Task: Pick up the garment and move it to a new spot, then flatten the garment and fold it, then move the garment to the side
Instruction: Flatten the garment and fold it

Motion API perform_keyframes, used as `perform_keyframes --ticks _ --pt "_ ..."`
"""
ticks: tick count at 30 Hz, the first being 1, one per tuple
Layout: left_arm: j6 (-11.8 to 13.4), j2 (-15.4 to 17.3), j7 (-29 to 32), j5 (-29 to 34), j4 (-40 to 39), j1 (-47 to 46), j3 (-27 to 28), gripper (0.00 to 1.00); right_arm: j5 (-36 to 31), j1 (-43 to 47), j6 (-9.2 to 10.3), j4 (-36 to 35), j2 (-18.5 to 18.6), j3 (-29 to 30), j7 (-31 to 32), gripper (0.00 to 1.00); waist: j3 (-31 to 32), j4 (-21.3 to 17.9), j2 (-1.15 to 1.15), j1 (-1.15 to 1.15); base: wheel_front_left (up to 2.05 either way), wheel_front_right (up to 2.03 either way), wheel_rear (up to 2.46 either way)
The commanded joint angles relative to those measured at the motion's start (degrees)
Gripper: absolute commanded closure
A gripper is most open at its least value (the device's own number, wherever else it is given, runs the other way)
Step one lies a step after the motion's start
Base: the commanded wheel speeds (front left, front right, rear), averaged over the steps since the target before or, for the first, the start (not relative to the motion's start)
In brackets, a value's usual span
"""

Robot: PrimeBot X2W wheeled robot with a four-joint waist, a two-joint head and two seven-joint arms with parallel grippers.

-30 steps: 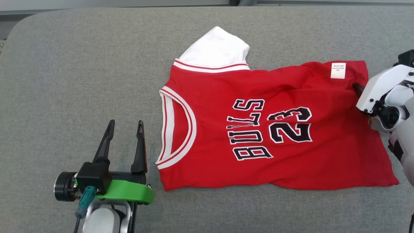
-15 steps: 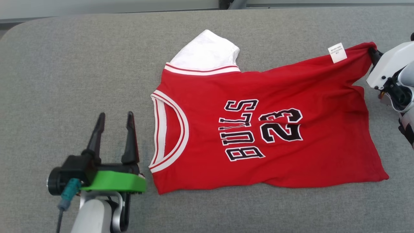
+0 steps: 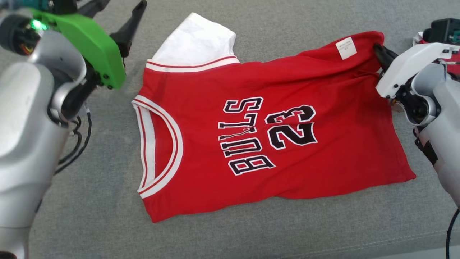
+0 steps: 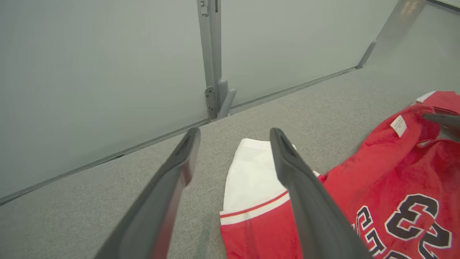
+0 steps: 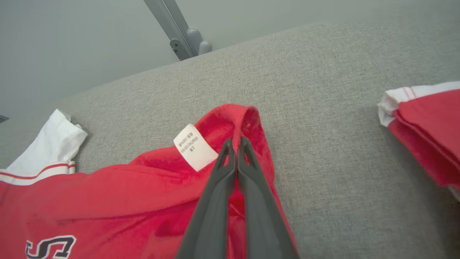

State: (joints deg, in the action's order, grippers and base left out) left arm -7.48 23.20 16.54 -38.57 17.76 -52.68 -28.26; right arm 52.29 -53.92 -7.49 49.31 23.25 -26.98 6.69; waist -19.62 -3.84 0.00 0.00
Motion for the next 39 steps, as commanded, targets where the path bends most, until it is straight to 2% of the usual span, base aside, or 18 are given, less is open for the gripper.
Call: perform_keyframes --ticks 1,4,7,16,20,23,35,37,39 --pt "0.04 1.47 4.32 -4.0 1.42 -3.93 -2.81 0.0 0.33 0.17 0.0 -1.37 -0.62 -0.39 -0.23 1.0 -3.84 -3.91 0.0 0.0 0.0 0.0 0.0" --pt "0.03 3.53 10.89 -8.92 4.11 -10.29 -8.07 0.0 0.51 -0.31 0.0 -3.47 -1.33 -1.07 -0.54 1.0 -5.94 -6.21 0.0 0.0 0.0 0.0 0.0" --pt "0.02 4.93 12.74 -10.04 5.85 -13.8 -11.39 0.0 0.54 -0.58 0.0 -4.83 -2.07 -1.58 -0.72 1.0 -7.32 -7.82 0.0 0.0 0.0 0.0 0.0" --pt "0.02 8.47 9.39 -8.13 18.81 -24.33 -23.93 0.0 1.22 -1.57 0.0 -8.16 -4.36 -3.54 -1.71 1.0 -12.61 -13.94 0.0 0.0 0.0 0.0 0.0" --pt "0.03 8.45 5.44 -6.24 24.88 -26.91 -25.77 0.0 1.97 -1.67 0.0 -8.8 -5.56 -4.26 -1.92 1.0 -13.93 -15.43 0.0 0.0 0.0 0.0 0.0" --pt "0.02 7.22 3.96 -6.71 28.46 -27.8 -27.05 0.0 2.44 -1.69 0.0 -8.79 -6.28 -4.77 -2.29 1.0 -14.53 -16.16 0.0 0.0 0.0 0.0 0.0" --pt "0.02 6.68 3.85 -9.91 32.66 -30.18 -35.28 0.0 4.14 -2.02 0.06 -7.85 -6.12 -6.1 -3.74 1.0 -15.77 -16.9 0.0 0.0 0.0 0.0 0.0" --pt "0.02 6.17 4.6 -11.01 32.52 -30.26 -36.35 0.52 4.15 -2.07 0.06 -7.49 -5.93 -6.34 -3.92 1.0 -15.67 -16.66 0.0 0.0 0.0 0.0 0.0" --pt "0.02 5.85 5.83 -12.84 32.09 -30.45 -37.08 0.79 4.39 -2.24 0.06 -7.08 -5.67 -6.41 -4.06 1.0 -15.45 -16.29 0.0 0.0 0.0 0.0 0.0"
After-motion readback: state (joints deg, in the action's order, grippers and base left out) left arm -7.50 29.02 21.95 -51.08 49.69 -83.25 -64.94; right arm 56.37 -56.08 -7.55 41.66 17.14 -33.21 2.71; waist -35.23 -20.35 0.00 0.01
